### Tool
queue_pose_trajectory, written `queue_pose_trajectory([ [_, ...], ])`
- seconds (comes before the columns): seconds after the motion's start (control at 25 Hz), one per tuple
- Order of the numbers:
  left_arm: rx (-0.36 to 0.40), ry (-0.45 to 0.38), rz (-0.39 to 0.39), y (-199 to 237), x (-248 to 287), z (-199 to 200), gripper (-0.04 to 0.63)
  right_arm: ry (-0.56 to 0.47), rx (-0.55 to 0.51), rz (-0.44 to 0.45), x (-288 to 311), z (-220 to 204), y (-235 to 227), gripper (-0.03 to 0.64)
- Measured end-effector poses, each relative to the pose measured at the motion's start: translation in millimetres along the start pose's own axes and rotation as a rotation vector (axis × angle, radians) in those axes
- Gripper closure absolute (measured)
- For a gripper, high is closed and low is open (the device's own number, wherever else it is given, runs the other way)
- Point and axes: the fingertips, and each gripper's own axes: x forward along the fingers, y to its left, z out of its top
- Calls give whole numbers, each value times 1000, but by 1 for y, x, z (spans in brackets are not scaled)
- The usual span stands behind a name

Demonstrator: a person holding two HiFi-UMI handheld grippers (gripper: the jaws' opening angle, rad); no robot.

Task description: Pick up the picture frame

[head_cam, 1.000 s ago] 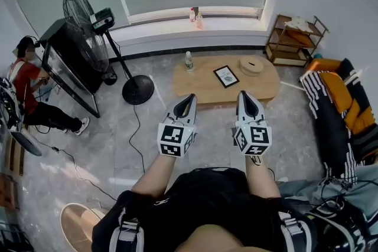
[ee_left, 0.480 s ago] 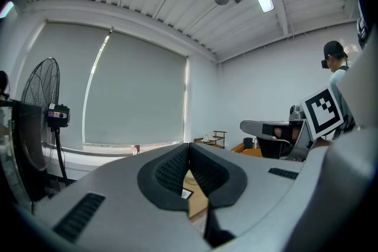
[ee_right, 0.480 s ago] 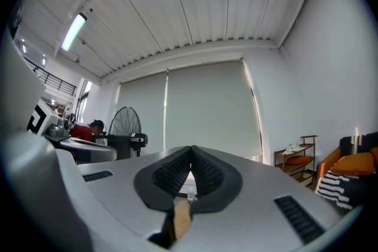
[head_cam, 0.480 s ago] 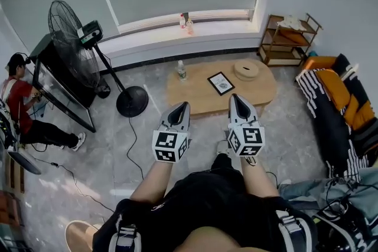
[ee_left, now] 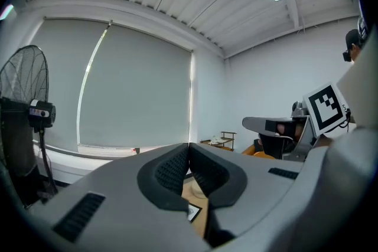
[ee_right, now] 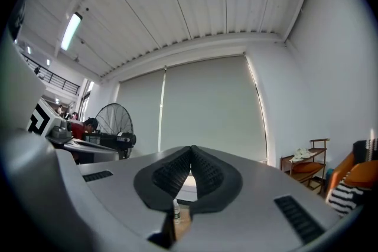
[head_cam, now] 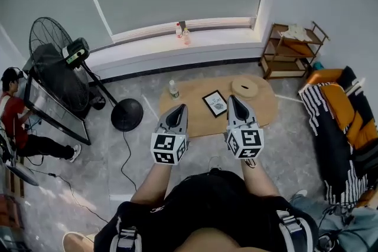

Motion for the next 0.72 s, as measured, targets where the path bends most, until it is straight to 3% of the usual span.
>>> queue_pose_trajectory([
  [0.48,31,27,-18,-12,226,27,574,30,24,-12,141,-8,-168,600],
  [0.72,55,45,-43,-31,301,34,574,67,36,-15,179,-19,-225,600],
])
